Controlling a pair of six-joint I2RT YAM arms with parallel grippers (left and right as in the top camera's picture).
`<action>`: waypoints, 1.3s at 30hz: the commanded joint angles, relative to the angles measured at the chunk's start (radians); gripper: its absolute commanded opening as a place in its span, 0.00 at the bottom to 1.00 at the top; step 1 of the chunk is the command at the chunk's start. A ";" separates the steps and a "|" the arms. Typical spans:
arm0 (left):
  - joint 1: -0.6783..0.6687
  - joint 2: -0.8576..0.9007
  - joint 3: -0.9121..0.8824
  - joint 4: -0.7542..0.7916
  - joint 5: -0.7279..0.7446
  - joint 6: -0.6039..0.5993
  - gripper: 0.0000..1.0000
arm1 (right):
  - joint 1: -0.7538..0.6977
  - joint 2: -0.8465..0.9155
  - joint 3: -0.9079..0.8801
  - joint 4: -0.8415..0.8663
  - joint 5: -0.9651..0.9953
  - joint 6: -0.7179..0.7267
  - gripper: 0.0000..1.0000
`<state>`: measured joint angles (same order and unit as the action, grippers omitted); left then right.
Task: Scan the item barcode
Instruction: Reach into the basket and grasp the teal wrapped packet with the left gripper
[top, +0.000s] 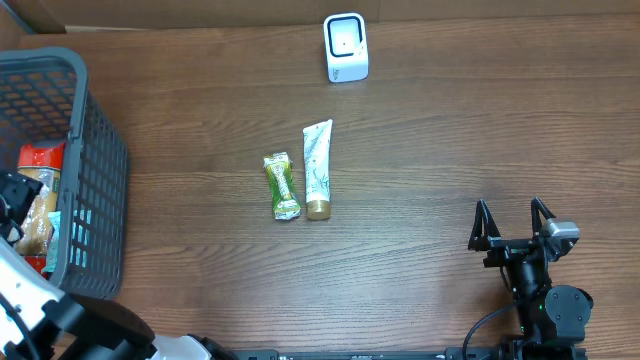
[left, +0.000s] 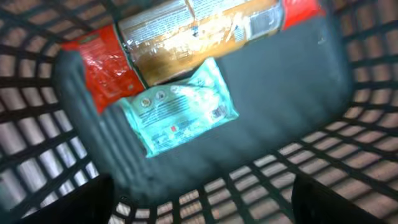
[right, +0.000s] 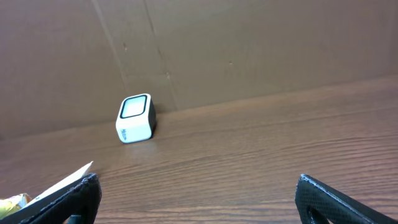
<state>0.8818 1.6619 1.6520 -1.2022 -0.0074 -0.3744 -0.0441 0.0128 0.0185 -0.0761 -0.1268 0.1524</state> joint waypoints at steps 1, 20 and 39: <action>-0.013 0.007 -0.155 0.158 0.034 0.151 0.85 | 0.005 -0.007 -0.011 0.004 -0.005 -0.004 1.00; -0.033 0.167 -0.402 0.490 -0.108 0.492 0.80 | 0.005 -0.007 -0.011 0.004 -0.005 -0.004 1.00; -0.041 0.317 -0.367 0.453 -0.122 0.392 0.04 | 0.005 -0.007 -0.011 0.004 -0.005 -0.004 1.00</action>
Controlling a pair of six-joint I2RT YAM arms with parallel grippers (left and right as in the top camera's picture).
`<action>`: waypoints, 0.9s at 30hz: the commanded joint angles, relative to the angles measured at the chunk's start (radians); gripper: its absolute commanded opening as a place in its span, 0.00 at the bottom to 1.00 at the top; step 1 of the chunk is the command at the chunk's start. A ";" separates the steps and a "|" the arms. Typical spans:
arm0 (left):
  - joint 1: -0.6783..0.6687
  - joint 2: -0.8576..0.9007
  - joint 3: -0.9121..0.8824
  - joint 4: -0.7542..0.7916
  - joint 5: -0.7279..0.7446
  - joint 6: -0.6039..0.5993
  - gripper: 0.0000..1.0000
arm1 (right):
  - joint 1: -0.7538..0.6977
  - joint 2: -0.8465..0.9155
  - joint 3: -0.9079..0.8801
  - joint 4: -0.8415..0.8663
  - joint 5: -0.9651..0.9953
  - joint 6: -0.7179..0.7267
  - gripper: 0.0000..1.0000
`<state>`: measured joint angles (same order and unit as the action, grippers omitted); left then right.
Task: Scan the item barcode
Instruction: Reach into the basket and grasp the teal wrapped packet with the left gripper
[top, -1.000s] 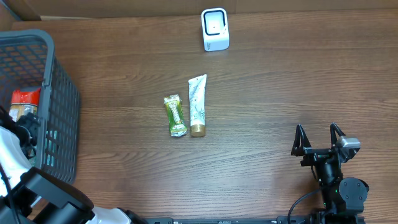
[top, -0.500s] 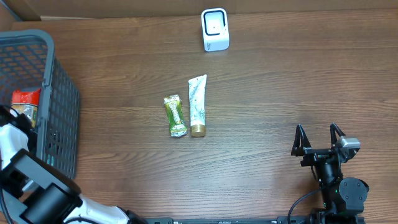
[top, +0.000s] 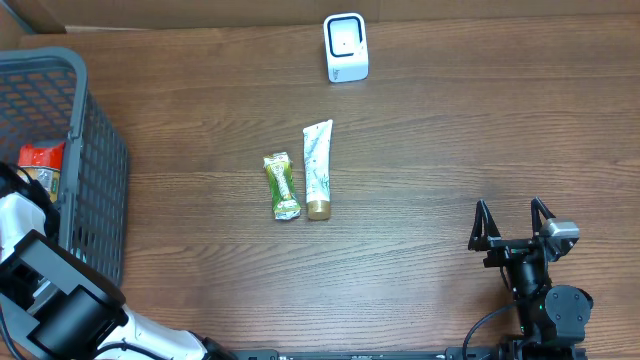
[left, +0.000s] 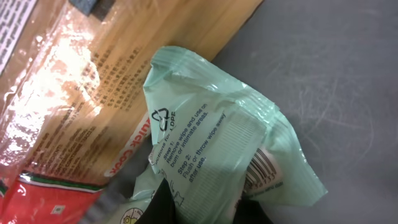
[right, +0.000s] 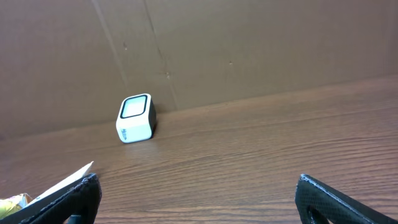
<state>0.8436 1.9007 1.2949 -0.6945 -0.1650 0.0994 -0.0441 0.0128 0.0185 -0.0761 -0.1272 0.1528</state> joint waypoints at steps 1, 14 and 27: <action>-0.003 0.077 0.012 -0.083 0.040 -0.093 0.04 | 0.005 -0.007 -0.011 0.004 -0.005 -0.004 1.00; -0.003 0.051 0.848 -0.714 0.252 -0.186 0.04 | 0.005 -0.007 -0.011 0.004 -0.005 -0.005 1.00; -0.259 -0.210 1.182 -0.908 0.376 -0.183 0.04 | 0.005 -0.007 -0.011 0.004 -0.005 -0.004 1.00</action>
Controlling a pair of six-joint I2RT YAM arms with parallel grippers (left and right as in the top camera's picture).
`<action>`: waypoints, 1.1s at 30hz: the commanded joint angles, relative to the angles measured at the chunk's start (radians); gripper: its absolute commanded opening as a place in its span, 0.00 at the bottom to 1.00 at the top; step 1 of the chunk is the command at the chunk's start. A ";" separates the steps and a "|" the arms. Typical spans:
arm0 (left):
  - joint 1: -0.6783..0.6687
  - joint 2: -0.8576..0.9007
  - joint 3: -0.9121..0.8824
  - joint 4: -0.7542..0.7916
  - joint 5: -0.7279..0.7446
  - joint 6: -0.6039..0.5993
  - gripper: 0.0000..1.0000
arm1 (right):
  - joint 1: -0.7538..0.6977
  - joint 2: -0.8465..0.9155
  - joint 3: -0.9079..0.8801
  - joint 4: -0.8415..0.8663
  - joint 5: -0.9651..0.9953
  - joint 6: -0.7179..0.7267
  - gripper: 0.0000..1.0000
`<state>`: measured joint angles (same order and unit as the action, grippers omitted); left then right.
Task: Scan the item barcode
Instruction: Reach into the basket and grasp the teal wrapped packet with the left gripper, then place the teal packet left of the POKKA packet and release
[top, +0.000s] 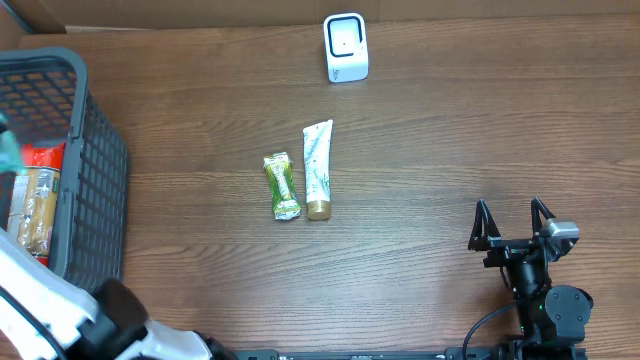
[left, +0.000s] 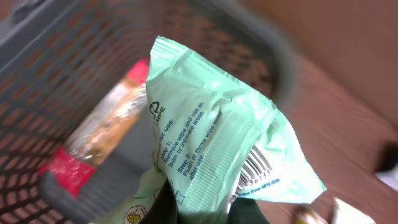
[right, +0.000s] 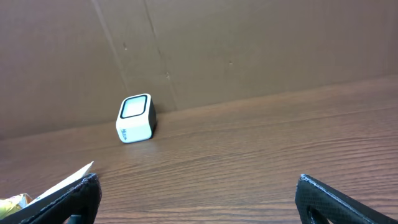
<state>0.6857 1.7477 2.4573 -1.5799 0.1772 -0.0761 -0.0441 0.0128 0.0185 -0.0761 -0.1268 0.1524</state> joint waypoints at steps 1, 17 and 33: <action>-0.144 -0.060 0.019 -0.041 0.029 -0.007 0.04 | 0.005 -0.007 -0.011 0.004 -0.005 -0.004 1.00; -0.764 -0.035 -0.919 0.438 -0.159 -0.524 0.04 | 0.005 -0.007 -0.011 0.004 -0.005 -0.004 1.00; -0.863 -0.041 -1.299 0.904 -0.242 -0.547 0.93 | 0.005 -0.007 -0.011 0.004 -0.005 -0.004 1.00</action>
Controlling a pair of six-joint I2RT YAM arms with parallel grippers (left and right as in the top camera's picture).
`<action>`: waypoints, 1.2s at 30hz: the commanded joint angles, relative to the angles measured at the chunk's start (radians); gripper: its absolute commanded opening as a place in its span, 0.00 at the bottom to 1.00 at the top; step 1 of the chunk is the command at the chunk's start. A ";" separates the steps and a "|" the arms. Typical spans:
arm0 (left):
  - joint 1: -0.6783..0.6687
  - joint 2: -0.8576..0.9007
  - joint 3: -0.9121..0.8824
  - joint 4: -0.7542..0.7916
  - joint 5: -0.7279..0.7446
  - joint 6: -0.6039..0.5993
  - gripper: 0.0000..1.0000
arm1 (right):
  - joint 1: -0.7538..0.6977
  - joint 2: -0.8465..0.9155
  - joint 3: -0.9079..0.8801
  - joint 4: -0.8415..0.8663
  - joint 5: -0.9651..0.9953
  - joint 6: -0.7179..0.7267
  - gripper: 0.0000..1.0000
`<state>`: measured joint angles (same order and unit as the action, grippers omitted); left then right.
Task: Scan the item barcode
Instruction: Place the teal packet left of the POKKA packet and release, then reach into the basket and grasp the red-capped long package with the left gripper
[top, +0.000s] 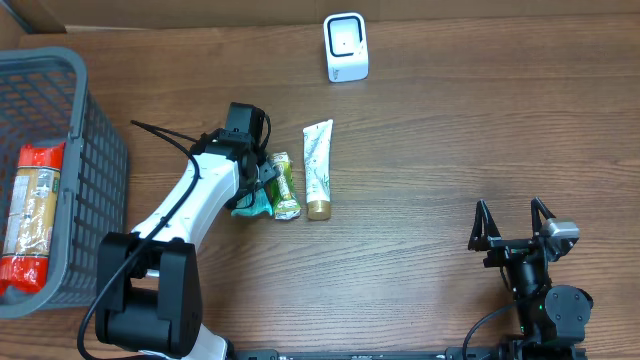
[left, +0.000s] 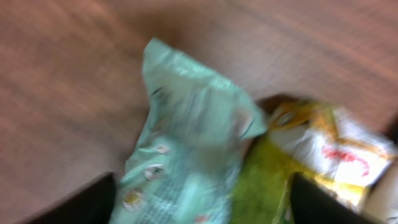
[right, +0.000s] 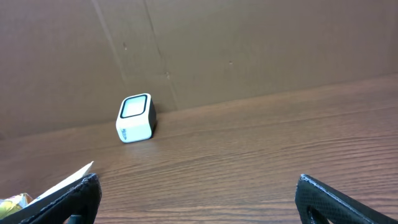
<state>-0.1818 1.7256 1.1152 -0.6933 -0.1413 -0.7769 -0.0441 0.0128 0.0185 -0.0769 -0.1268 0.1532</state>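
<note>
A mint-green wipes packet (left: 186, 143) lies on the wooden table just left of a green snack bar (top: 282, 186); in the overhead view the packet (top: 247, 207) shows under the left arm. My left gripper (top: 256, 188) hangs right over it, open, its fingers (left: 87, 202) wide on either side of the packet; this view is blurred. The white barcode scanner (top: 346, 47) stands at the far edge, also in the right wrist view as the scanner (right: 135, 118). My right gripper (top: 512, 238) rests open at the near right, holding nothing.
A white and green tube (top: 317, 168) lies right of the snack bar. A grey mesh basket (top: 95, 170) stands at the left edge with a red and orange package (top: 32, 215) inside. A cardboard wall (right: 249, 43) backs the table.
My left gripper held the green packet above the basket; now it is at the table's middle, open, with the packet lying beside the snack bar. The right arm has not moved.
My left gripper was open over the packet in the basket. Then it was shut on the packet at the basket floor. Then it held the packet above the basket, barcode showing. Now the packet lies on the table by the snack bar, released.
</note>
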 joint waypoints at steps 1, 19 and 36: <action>0.005 -0.022 0.078 0.000 0.083 0.190 0.95 | 0.005 -0.007 -0.011 0.005 -0.005 -0.005 1.00; 0.544 -0.060 1.255 -0.827 -0.060 0.504 0.96 | 0.005 -0.007 -0.011 0.005 -0.005 -0.005 1.00; 0.877 -0.055 0.607 -0.257 -0.020 0.801 0.97 | 0.005 -0.007 -0.011 0.005 -0.005 -0.005 1.00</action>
<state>0.6956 1.6688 1.8389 -1.0573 -0.1444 -0.1276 -0.0441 0.0128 0.0185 -0.0769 -0.1272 0.1524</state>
